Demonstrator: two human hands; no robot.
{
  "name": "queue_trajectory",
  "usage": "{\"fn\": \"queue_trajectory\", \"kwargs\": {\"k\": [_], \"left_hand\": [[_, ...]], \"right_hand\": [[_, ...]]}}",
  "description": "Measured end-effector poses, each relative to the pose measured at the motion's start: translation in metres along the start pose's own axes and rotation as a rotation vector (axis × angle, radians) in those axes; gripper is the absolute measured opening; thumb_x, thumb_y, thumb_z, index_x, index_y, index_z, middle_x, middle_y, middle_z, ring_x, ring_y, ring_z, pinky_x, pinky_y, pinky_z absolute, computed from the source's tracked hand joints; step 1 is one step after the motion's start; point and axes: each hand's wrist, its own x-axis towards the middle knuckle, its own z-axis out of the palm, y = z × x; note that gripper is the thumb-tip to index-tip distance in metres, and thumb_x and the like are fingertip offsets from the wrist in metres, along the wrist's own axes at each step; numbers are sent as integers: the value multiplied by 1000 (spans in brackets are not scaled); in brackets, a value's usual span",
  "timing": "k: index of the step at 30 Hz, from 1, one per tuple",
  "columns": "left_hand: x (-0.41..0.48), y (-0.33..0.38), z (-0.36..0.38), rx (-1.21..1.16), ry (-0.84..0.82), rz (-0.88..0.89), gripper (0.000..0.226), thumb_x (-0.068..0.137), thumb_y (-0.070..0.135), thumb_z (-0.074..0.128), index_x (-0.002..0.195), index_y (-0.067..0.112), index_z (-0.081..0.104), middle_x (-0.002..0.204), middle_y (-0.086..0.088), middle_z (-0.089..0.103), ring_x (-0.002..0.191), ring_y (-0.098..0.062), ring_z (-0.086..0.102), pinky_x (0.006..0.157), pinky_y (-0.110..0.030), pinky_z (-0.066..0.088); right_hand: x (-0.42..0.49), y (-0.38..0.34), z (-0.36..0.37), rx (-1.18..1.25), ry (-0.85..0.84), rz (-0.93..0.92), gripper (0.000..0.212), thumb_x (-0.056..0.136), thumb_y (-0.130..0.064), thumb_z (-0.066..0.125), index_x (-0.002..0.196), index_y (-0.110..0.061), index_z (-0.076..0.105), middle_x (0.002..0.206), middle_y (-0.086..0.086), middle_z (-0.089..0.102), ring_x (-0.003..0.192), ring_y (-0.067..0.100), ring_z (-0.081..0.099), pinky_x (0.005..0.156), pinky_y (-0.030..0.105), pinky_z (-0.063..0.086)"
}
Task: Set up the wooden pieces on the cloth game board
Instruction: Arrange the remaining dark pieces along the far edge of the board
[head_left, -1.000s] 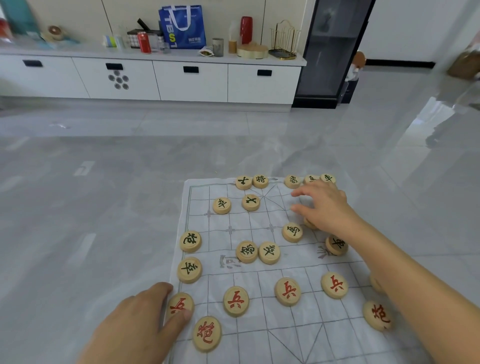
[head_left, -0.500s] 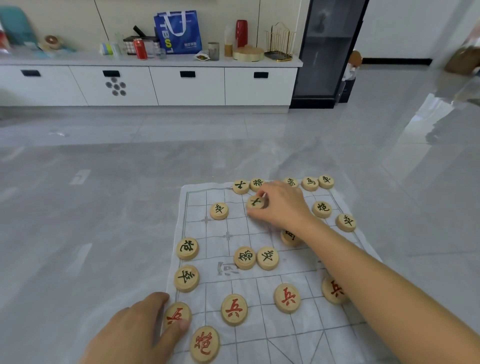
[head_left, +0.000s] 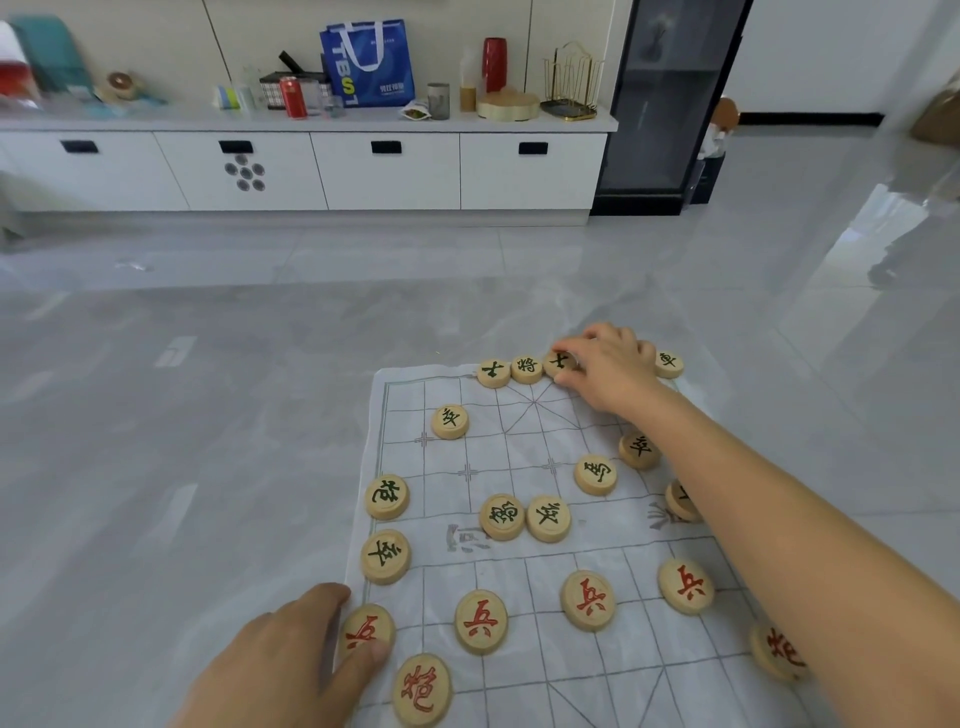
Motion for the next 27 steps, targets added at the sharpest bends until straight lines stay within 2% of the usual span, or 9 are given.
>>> {"fn": "queue_trajectory", "kwargs": {"k": [3, 5, 8, 12, 17, 21, 23, 25, 27], "left_hand": [[-1, 0, 0, -1, -14, 2, 53, 86, 65, 34, 132, 37, 32, 129, 17, 47, 118, -4, 46, 80, -17, 31], [-1, -1, 1, -8, -12, 4, 53, 86, 65, 34, 132, 38, 32, 129, 18, 47, 118, -4, 46, 80, -17, 31], [-1, -1, 1, -14, 4, 9, 52, 86, 64, 35, 131, 38, 32, 129, 18, 48, 118, -4, 47, 80, -17, 33], [-2, -1, 4, -9, 15, 24, 51, 87, 63, 36, 130, 37, 32, 127, 16, 50, 115, -6, 49, 83, -17, 36], [-4, 0, 4, -19, 64, 31, 49, 87, 62, 37, 129, 37, 35, 124, 16, 52, 109, -6, 51, 78, -17, 35], [-7, 2, 6, -40, 110, 25, 35, 86, 60, 40, 113, 38, 40, 109, 15, 55, 95, -7, 50, 78, -20, 41], [-8, 2, 7, -35, 135, 31, 32, 86, 60, 40, 105, 35, 42, 104, 14, 57, 96, -8, 53, 80, -21, 44], [-8, 3, 9, -19, 158, 37, 35, 86, 59, 40, 106, 30, 47, 103, 13, 60, 96, -9, 56, 81, -23, 46], [-8, 5, 11, 0, 169, 33, 37, 86, 58, 41, 105, 28, 51, 98, 11, 61, 91, -9, 57, 76, -22, 46]], "right_hand": [[-1, 4, 0, -11, -45, -2, 42, 87, -49, 52, 128, -47, 42, 136, -1, 38, 121, 25, 32, 97, 40, 25], [-4, 8, -6, -1, -64, -7, 53, 86, -50, 55, 135, -47, 35, 143, 0, 33, 127, 26, 29, 100, 41, 24], [-19, 20, -22, 83, -16, 24, 62, 84, -52, 56, 140, -44, 28, 147, 0, 29, 132, 26, 25, 104, 42, 22], [-66, 51, -40, 188, 74, 91, 57, 84, -51, 57, 136, -41, 36, 145, -2, 34, 133, 25, 27, 106, 42, 22], [-133, 104, -46, 233, 74, 197, 55, 85, -49, 55, 136, -37, 40, 142, 1, 39, 131, 28, 32, 106, 47, 27], [-164, 133, -49, 244, 64, 266, 57, 79, -57, 51, 131, -35, 47, 137, 4, 47, 126, 29, 41, 103, 52, 33], [-174, 137, -50, 252, 45, 257, 57, 77, -59, 49, 129, -36, 50, 134, 3, 49, 125, 29, 42, 102, 51, 35], [-179, 135, -50, 258, 37, 226, 55, 76, -61, 48, 126, -38, 52, 133, 1, 50, 125, 28, 41, 102, 51, 35], [-180, 129, -49, 236, 20, 214, 44, 83, -51, 54, 125, -37, 52, 135, -1, 47, 126, 26, 38, 104, 48, 33]]}}
